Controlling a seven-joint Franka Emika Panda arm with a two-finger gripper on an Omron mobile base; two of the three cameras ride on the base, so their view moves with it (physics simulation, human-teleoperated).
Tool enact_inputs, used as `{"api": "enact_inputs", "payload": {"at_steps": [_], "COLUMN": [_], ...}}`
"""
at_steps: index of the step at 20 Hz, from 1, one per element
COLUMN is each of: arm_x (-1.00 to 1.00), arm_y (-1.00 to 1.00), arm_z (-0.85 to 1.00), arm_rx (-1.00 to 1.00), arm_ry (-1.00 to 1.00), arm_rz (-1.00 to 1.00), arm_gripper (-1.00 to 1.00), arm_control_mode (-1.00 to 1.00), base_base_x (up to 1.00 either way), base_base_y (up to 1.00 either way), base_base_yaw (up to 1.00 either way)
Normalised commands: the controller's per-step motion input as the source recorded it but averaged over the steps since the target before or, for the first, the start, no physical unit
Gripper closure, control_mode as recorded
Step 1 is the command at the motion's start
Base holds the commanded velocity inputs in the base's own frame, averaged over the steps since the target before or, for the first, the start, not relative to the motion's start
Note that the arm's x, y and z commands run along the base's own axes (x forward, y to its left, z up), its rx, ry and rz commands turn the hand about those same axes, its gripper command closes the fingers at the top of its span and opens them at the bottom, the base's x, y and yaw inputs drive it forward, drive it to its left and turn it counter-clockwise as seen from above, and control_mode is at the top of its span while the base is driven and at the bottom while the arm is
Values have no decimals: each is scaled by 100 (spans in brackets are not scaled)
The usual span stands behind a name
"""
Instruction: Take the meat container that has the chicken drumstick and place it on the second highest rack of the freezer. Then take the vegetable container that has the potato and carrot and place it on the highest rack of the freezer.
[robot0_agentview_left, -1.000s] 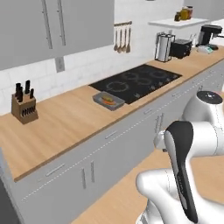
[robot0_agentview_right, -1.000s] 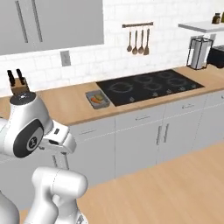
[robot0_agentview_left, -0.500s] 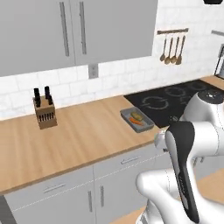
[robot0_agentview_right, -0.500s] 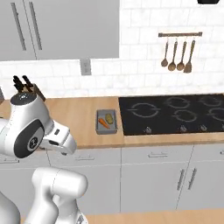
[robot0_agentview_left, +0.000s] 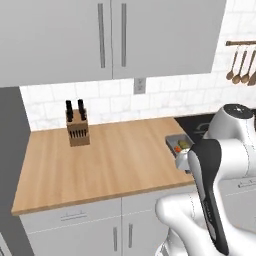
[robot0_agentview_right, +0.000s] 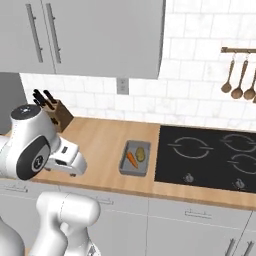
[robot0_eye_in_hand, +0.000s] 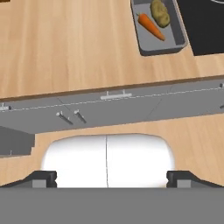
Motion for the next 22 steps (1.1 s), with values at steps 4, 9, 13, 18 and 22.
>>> {"api": "enact_inputs", "payload": {"at_steps": [4, 9, 13, 18, 22], "arm_x": [0, 0, 0, 0, 3], "arm_y": [0, 0, 0, 0, 0], "arm_z": [0, 0, 0, 0, -2], "arm_rx": [0, 0, 0, 0, 0], "arm_ry": [0, 0, 0, 0, -2], "arm_rz": [0, 0, 0, 0, 0], "arm_gripper": [-100, -100, -100, -100, -100], "arm_control_mode": [100, 100, 100, 100, -100], "base_base_x": [30, 28, 43, 34, 13], "base_base_y": [-62, 8, 29, 19, 2], "base_base_yaw": [10, 0, 0, 0, 0]}}
